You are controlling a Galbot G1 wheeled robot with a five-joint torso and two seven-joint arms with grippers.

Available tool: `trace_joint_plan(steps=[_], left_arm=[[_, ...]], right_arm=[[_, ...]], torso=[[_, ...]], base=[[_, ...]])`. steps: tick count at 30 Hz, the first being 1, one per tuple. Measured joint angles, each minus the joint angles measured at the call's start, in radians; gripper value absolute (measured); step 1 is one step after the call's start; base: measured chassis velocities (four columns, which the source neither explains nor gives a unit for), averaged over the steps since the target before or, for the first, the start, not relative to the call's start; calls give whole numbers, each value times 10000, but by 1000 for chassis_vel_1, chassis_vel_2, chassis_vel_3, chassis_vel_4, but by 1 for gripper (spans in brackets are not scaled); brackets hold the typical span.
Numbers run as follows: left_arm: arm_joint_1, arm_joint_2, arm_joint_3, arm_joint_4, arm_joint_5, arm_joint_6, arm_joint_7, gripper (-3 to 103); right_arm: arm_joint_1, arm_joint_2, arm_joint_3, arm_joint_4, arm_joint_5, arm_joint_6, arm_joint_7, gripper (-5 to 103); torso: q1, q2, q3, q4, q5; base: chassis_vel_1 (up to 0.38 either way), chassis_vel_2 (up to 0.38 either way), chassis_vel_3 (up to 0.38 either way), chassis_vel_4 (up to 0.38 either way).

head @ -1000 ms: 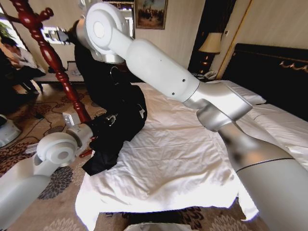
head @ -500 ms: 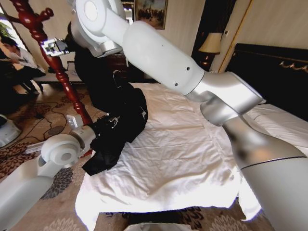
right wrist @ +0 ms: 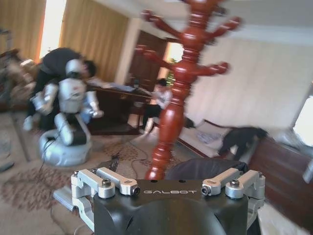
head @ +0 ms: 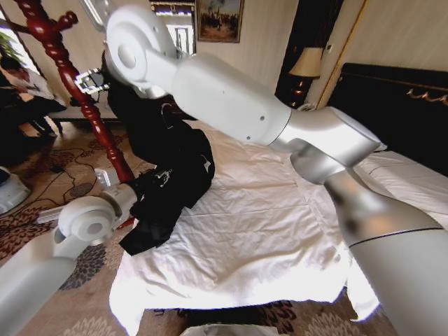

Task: Pick up the clothes from the bed and hang them on the clothes hanger.

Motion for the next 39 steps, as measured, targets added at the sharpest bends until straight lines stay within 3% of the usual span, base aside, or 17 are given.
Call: trace_joint_plan(steps=[3,9,13,14,16,17,21,22,28,30,33,36,37,39], left_arm=[[-75,-92,49,119,5,-57,6,19],[-105,-162,99,213,36,-64,4,19],[-91,-140,28,202,29,-64,3,19],[-91,-140,28,202,29,-64,3,19],[-70,-120,6,212,35,-64,3,19],[-70,-120,6,212,35,-64,3,19],[-77,-285,86,300,105,-64,6,19],[-99,-366,152,334,154,-63,6,19],[-172,-531,416,372,333,-64,8,19],[-209,-545,480,369,357,-65,27,19],[-219,-545,482,340,358,-68,78,19],[-177,-540,482,259,362,-80,145,19],[-130,-530,482,205,382,-80,159,19],[-30,-511,482,108,454,-79,172,19]], right_arm=[[23,-189,282,369,-628,-577,-1495,100],[216,-478,354,441,-1012,-642,-2281,100],[172,-722,210,-154,-2960,-643,-3409,100],[172,-722,210,-154,-2960,-643,-3409,100],[163,-955,121,-316,-3640,-646,-4212,100],[163,-955,121,-316,-3640,-646,-4212,100],[323,-1224,195,-59,-3603,-658,-5654,100],[379,-1253,201,17,-3597,-413,-6088,100],[458,-1047,134,23,-3808,531,-6925,100],[509,-773,55,-153,-4138,1152,-7358,100],[552,-380,-3,-403,-4437,1602,-7670,100],[583,-45,-12,-861,-4810,1471,-7156,100],[588,6,34,-1230,-4741,947,-6413,100],[592,17,255,-1630,-3059,-220,-5044,100]], torso=[[-3,0,-2,2,0],[-1,0,-1,-6,4],[-2,0,-1,3,0],[-2,0,-1,3,0],[1,-1,0,-5,3],[1,-1,0,-5,3],[1,-1,0,-2,3],[-2,0,-2,0,1],[1,-1,0,-2,1],[0,0,-1,-4,1],[-1,0,-2,3,0],[-2,0,-2,12,-6],[-3,0,-2,8,-5],[1,-1,0,-11,-1]], base=[[0,0,0,0],[0,0,0,0],[0,0,0,0],[0,0,0,0],[0,0,0,0],[0,0,0,0],[0,0,0,0],[0,0,0,0],[0,0,0,0],[0,0,0,0],[0,0,0,0],[0,0,0,0],[0,0,0,0],[0,0,0,0]])
